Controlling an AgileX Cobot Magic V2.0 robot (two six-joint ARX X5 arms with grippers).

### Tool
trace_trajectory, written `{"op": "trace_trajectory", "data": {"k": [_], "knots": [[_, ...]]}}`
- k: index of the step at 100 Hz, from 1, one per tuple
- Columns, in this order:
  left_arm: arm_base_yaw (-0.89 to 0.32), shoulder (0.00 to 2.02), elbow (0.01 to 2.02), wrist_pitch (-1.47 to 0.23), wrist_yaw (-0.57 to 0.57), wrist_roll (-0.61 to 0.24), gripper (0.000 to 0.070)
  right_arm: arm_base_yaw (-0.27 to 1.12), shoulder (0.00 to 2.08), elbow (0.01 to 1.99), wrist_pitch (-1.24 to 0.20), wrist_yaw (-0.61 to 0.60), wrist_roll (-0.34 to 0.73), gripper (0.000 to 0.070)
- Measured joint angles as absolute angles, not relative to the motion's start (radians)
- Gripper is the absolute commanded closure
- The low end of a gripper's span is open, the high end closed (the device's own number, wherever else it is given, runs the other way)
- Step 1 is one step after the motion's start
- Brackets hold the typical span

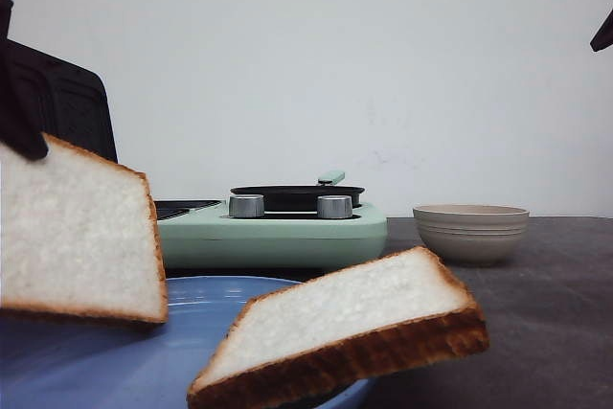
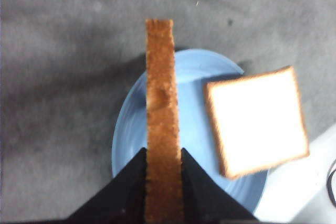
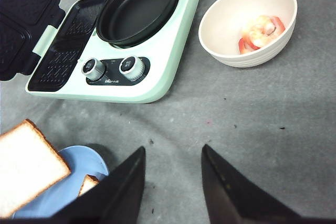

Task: Make breakfast with bread and shrimp
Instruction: 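Lift the bread slice with the left gripper over the grill plate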

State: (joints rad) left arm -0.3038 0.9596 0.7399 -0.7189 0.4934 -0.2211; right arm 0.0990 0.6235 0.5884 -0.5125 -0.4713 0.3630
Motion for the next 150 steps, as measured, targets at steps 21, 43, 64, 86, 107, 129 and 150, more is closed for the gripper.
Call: {"op": "trace_trajectory", "data": {"k": [21, 43, 64, 86, 107, 129, 150], "knots": [[-0.313, 0.885, 0.74, -0.63, 0.489, -0.233, 0.0697, 0.099, 0.624, 0.588, -0.512, -0.471, 0.363, 0.0495], [-0.327, 0.812, 0.74, -0.541, 0.418, -0.243, 0.0697, 0.099, 0.624, 0.588, -0.512, -0.471, 0.363, 0.0495], [-0.337, 0.804, 0.751, -0.485, 0.305, -0.242, 0.0697, 0.099, 0.624, 0.588, -0.513, -0.471, 0.363, 0.0495], [-0.339, 0.837, 0.81, -0.416, 0.164, -0.174, 0.0697, 0.099, 0.624, 0.588, -0.515, -0.471, 0.363, 0.0495], [-0.339, 0.966, 0.888, -0.362, 0.052, -0.059, 0.0697, 0.099, 0.624, 0.588, -0.516, -0.471, 0.363, 0.0495], [-0.339, 1.143, 0.974, -0.272, -0.057, 0.097, 0.0697, 0.099, 0.624, 0.588, -0.516, -0.471, 0.363, 0.0495], [-0.339, 1.317, 1.074, -0.179, -0.121, 0.231, 0.0697, 0.099, 0.624, 0.588, -0.516, -0.471, 0.363, 0.0495]]}}
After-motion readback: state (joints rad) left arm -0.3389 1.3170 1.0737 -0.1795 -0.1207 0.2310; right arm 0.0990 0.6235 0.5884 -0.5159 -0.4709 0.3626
